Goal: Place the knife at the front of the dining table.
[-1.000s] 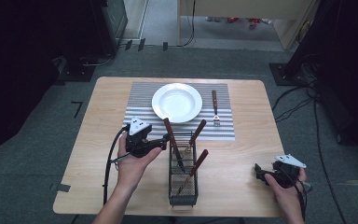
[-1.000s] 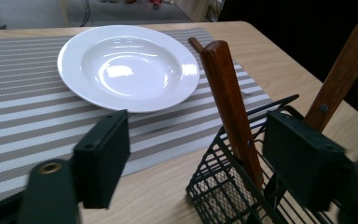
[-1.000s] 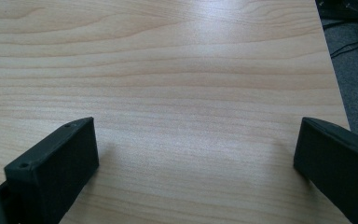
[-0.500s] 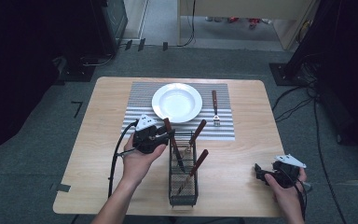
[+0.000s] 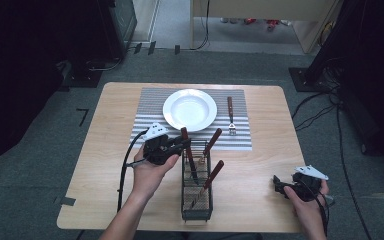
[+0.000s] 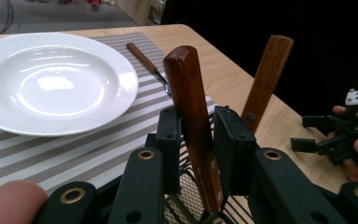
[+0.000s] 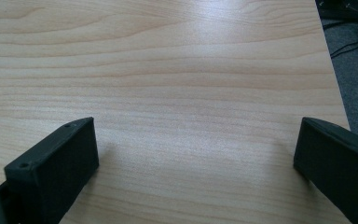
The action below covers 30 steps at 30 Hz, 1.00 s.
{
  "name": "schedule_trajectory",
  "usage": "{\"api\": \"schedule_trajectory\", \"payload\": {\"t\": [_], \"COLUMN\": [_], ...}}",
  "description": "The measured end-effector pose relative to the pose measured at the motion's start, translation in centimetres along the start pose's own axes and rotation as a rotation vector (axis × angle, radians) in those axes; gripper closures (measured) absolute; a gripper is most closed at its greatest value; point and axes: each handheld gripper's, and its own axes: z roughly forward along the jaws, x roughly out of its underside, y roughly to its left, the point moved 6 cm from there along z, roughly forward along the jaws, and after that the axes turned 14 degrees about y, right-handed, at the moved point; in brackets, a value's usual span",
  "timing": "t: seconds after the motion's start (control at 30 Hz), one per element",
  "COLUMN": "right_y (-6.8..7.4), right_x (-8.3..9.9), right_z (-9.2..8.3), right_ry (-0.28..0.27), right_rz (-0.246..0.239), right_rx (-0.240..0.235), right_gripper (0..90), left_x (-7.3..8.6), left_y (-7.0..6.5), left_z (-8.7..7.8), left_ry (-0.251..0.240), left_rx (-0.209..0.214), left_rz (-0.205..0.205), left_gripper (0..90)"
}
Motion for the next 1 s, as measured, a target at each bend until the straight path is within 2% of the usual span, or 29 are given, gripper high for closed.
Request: {"api": "schedule_trajectory", "payload": {"t": [0.07, 0.17, 0.3, 0.4, 0.5, 0.73, 0.87, 0.93, 1.0], "right_y": [0.0, 0.0, 0.0, 0.0, 0.0, 0.0, 0.0, 0.0, 0.0], "right_x": [0.0, 0.0, 0.0, 0.0, 0.0, 0.0, 0.0, 0.0, 0.0], "right_z": [0.0, 0.0, 0.0, 0.0, 0.0, 0.0, 0.0, 0.0, 0.0], "right_ry": [0.000, 0.000, 0.000, 0.000, 0.000, -0.001, -0.001, 0.000, 0.000], "right_rz": [0.000, 0.000, 0.000, 0.000, 0.000, 0.000, 0.001, 0.003, 0.003], "right_rx": [0.000, 0.000, 0.000, 0.000, 0.000, 0.000, 0.000, 0.000, -0.001], "right_gripper": [0.0, 0.0, 0.0, 0.0, 0.0, 0.0, 0.0, 0.0, 0.0], "left_x": [-0.1, -0.3, -0.4, -0.4, -0.8, -1.9, -2.7, -3.2, -3.4], "left_y": [-0.2, -0.3, -0.3, -0.4, -0.6, -1.3, -1.7, -1.9, -2.0], "left_z": [-0.2, -0.7, -1.1, -1.4, -1.9, -3.8, -5.2, -6.2, -6.5], "left_ry": [-0.012, -0.031, -0.037, -0.046, -0.072, -0.134, -0.178, -0.217, -0.224], "left_rx": [0.017, 0.037, 0.031, 0.033, 0.048, 0.051, 0.058, 0.071, 0.066], "left_rz": [-0.001, -0.013, 0.003, 0.000, 0.002, 0.025, 0.020, 0.013, 0.019], "left_gripper": [74.7, 82.2, 82.3, 82.3, 82.4, 82.5, 82.4, 82.5, 82.5]}}
